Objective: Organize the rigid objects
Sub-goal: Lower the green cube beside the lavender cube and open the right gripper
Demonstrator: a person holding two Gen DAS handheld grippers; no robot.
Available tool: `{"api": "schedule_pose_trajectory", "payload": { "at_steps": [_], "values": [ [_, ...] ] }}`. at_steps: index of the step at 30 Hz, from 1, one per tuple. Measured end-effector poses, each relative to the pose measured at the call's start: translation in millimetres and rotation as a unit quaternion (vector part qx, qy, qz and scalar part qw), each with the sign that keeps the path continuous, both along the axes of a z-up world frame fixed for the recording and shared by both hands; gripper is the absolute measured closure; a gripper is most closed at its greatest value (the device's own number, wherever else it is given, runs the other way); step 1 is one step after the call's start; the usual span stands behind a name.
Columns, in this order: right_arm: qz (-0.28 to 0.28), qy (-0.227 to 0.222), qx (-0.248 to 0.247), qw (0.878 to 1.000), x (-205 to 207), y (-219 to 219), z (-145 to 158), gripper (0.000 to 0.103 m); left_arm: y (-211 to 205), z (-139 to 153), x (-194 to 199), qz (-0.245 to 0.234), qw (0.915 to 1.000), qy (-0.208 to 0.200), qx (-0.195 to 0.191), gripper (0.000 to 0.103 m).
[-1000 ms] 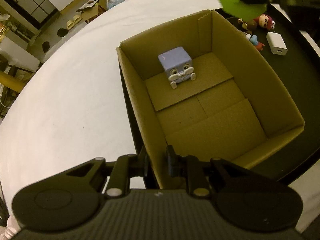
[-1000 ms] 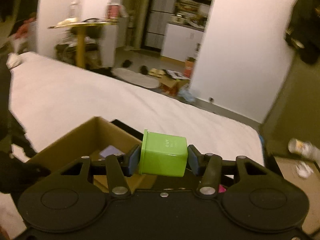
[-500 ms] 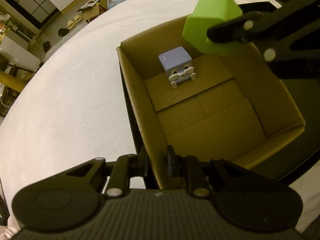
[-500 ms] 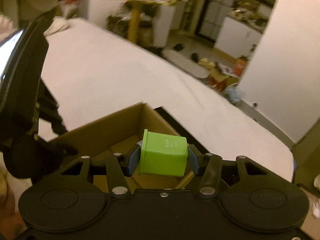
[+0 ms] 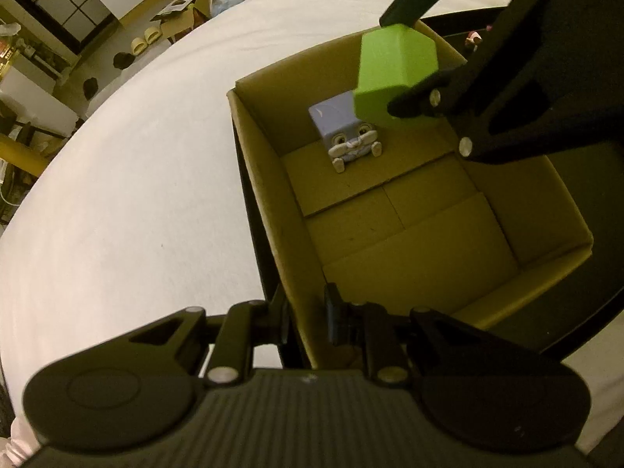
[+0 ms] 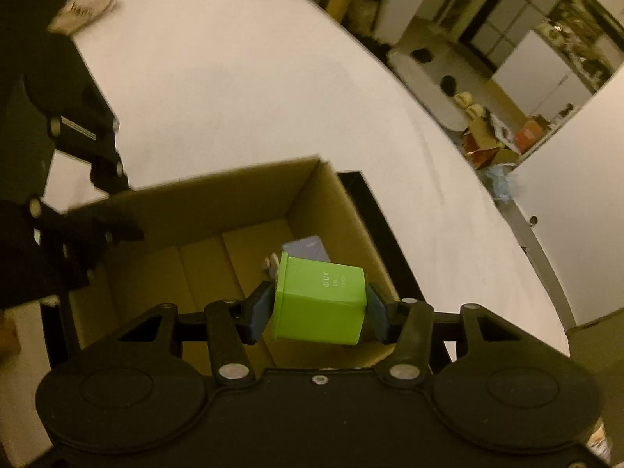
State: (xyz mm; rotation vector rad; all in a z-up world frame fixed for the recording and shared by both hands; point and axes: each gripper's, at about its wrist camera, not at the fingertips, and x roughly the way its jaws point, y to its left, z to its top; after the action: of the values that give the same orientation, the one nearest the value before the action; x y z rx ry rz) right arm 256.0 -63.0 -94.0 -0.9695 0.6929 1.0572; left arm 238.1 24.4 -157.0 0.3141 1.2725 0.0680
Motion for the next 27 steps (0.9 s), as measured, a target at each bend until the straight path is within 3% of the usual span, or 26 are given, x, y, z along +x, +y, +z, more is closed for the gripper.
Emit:
{"api": "schedule_pose_trajectory", "payload": {
  "at_steps": [12, 17, 21, 27],
  "values": [
    [0.099, -0.02, -0.11, 0.989, -1, 12, -16, 0.052, 0, -1, 1, 0.0, 1.0, 0.001, -0.002, 0.086],
    [0.147, -0.049, -0.156, 0.975, -14, 9, -29, 0.053, 0, -1, 1, -0.001, 1.0, 0.002, -0.005, 0.086],
    [0.149, -0.048, -0.165, 0.974, -16, 11, -31, 0.053, -1, 0, 0, -0.004, 1.0, 0.001, -0.006, 0.086],
    [0.161, -0.081, -0.193, 0.964, -22, 7, -40, 0.051, -3, 1, -1, -0.007, 1.0, 0.001, -0.007, 0.086]
  ]
}}
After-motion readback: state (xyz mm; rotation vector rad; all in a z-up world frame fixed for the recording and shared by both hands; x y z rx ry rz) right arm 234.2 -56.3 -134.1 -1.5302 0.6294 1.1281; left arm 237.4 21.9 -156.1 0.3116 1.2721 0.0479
